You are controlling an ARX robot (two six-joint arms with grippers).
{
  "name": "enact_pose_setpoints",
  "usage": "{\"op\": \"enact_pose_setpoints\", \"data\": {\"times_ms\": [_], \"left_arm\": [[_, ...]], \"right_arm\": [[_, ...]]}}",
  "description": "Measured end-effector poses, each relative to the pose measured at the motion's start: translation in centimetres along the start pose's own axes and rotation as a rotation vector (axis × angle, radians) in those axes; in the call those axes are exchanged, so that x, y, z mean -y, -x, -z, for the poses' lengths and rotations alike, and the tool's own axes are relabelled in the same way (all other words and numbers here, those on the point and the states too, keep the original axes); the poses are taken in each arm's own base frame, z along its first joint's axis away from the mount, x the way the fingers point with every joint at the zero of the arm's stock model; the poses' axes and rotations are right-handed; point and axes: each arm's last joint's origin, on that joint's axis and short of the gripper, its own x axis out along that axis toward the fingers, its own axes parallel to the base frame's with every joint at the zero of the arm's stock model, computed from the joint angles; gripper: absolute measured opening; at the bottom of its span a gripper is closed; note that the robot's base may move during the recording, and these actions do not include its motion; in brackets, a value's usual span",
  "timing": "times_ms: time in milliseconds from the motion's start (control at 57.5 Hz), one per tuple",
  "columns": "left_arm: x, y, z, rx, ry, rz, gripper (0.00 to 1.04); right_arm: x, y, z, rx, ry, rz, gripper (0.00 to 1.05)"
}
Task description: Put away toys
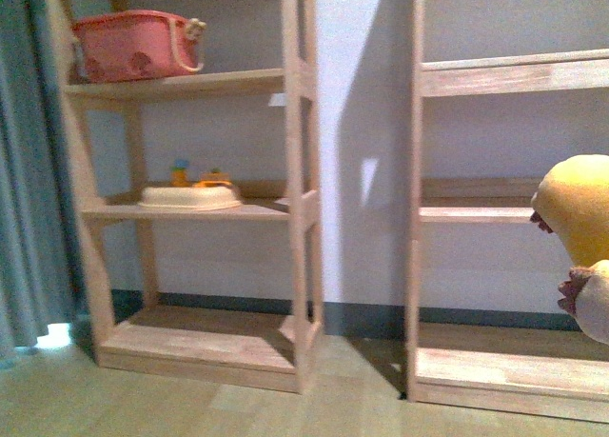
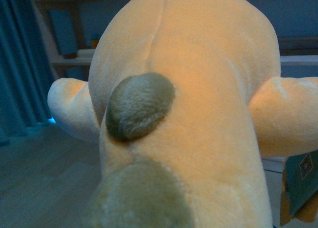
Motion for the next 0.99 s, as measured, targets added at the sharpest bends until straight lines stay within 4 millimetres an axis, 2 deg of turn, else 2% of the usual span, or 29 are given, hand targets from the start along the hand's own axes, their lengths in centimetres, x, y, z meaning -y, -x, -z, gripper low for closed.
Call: {"op": "enact_pose_setpoints", "data": {"times_ms": [992], "left_arm": [[0.01,0.00,0.00,0.000,0.000,0.002,0.99]], "right_arm": [[-0.01,0.01,-0.01,0.001,0.000,-0.002,0.17]]}}
